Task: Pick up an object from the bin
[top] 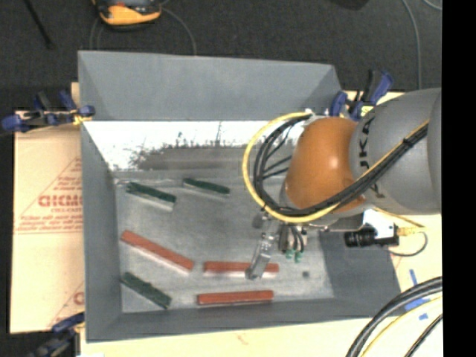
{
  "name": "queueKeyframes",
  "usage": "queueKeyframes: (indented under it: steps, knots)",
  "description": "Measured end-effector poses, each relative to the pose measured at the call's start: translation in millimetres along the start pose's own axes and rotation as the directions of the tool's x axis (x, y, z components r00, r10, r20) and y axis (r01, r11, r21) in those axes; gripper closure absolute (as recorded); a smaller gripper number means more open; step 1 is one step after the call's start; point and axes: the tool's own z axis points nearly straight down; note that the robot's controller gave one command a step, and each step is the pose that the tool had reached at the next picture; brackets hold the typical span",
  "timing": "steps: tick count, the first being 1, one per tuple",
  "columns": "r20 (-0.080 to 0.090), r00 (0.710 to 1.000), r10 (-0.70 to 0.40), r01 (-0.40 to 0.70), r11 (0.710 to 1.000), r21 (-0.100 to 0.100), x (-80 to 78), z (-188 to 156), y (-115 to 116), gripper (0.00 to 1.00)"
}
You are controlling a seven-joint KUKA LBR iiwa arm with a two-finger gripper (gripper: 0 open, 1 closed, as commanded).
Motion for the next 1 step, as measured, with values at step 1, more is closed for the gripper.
queueKeyframes:
  steps: [1]
  knots:
    - [-0.002, 0.999, 0.038, -0.038, 0.999, 0.002, 18.1, 44.9, 13.0, 0.0]
